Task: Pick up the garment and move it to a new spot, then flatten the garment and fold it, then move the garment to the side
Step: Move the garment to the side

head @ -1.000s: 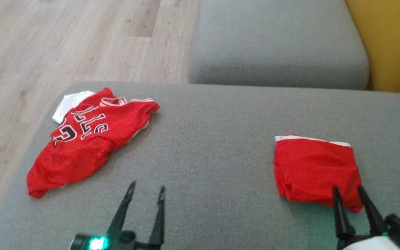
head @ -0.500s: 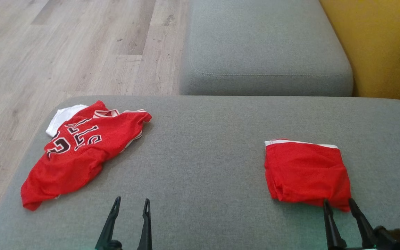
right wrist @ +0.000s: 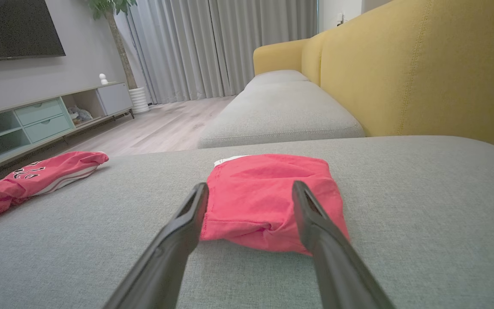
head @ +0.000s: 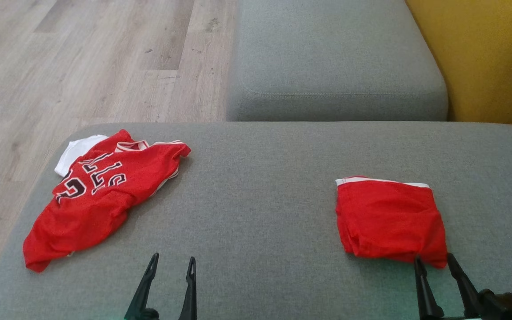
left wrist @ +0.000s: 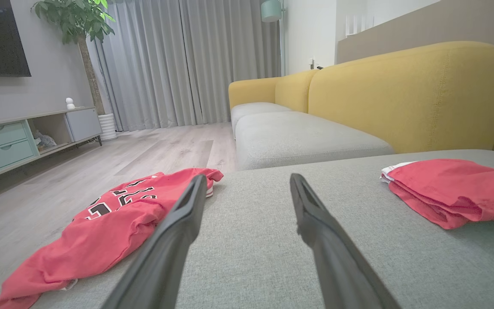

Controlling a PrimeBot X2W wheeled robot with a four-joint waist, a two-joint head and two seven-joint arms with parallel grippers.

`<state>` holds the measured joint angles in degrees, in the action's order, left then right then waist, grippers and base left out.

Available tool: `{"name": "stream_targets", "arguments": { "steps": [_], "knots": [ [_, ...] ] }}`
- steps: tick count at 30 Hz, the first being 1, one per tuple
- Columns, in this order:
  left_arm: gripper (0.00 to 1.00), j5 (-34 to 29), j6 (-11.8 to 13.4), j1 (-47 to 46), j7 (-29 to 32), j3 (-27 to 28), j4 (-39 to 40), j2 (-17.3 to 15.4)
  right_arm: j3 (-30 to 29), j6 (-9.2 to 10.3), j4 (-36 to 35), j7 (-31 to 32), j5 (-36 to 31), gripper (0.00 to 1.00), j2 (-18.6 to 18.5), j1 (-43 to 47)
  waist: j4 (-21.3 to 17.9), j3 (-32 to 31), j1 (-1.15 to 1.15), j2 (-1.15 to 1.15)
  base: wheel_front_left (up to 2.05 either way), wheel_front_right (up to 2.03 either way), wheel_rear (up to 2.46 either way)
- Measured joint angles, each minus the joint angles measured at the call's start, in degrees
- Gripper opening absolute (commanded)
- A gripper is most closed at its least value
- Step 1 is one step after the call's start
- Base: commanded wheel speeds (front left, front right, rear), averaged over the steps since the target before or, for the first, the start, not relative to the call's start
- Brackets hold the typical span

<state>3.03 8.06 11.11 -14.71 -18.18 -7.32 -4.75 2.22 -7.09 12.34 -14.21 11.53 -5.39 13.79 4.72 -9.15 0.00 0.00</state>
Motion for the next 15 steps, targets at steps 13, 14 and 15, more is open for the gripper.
{"name": "stream_targets", "arguments": {
  "steps": [13, 14, 15],
  "knots": [
    [1.00, 1.12, -1.04, -0.01, 0.00, 2.03, 0.55, 0.66, -0.98, 0.00, 2.48, 0.00, -0.40, 1.00, -0.12, -2.02, -0.53, 3.27, 0.00, 0.00, 0.00, 0.00, 0.00],
    [1.00, 1.10, -1.26, -0.02, 0.00, 2.00, 0.76, 0.68, -1.02, 0.00, 3.34, 0.00, -0.24, 1.00, -0.21, -3.09, -0.60, 3.77, 0.00, 0.00, 0.00, 0.00, 0.00],
    [1.00, 0.99, -1.53, -0.10, 0.00, 1.91, 0.86, 0.73, -1.02, 0.00, 4.48, 0.00, 0.09, 1.00, -0.46, -4.45, -0.69, 4.30, 0.00, 0.00, 0.00, 0.00, 0.00]
  ]
}}
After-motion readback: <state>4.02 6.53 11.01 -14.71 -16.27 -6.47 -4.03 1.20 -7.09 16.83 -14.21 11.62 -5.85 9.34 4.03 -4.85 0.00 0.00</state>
